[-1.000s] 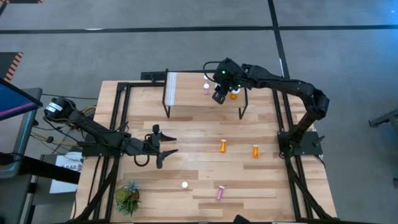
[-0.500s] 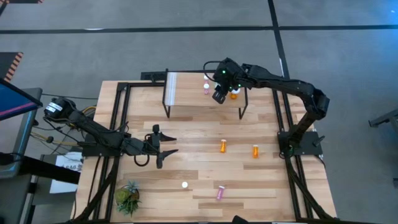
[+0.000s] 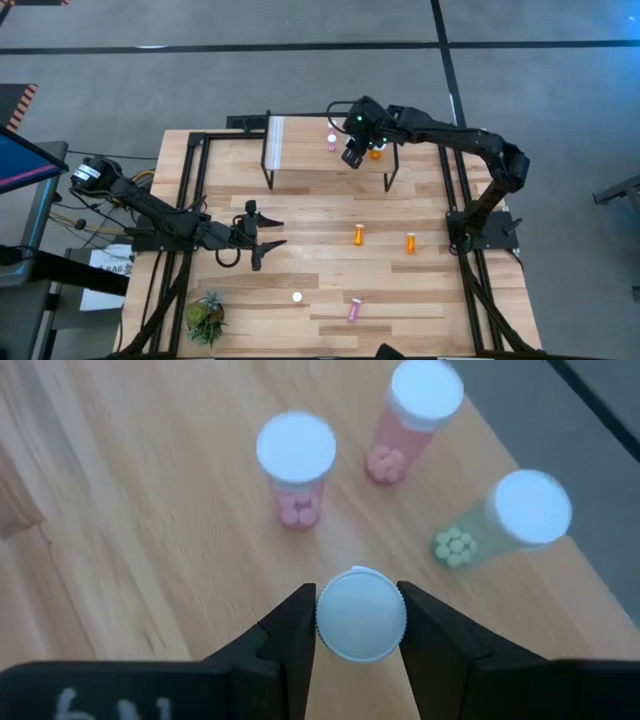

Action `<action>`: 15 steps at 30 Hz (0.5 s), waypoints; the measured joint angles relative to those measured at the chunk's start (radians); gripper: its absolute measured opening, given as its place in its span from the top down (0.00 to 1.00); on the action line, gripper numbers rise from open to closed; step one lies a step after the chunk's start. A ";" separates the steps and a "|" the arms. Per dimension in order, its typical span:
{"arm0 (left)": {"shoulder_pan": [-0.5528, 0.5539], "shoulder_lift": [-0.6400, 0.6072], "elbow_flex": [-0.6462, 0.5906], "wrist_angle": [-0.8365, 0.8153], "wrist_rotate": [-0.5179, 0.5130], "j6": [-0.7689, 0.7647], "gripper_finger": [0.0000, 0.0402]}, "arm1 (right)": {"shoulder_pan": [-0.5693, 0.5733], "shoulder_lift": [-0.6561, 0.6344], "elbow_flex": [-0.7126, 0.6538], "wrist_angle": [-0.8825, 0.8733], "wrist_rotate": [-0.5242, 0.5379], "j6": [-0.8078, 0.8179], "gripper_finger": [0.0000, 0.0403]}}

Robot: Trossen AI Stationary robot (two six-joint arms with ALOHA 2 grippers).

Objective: Pick and place medicine bottles onto shelf by color
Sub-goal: Adjust the small green pill bottle on the shelf

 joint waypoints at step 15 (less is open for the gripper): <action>0.000 0.000 0.000 0.000 0.000 0.000 0.44 | -0.020 0.000 -0.017 0.036 0.000 -0.011 0.62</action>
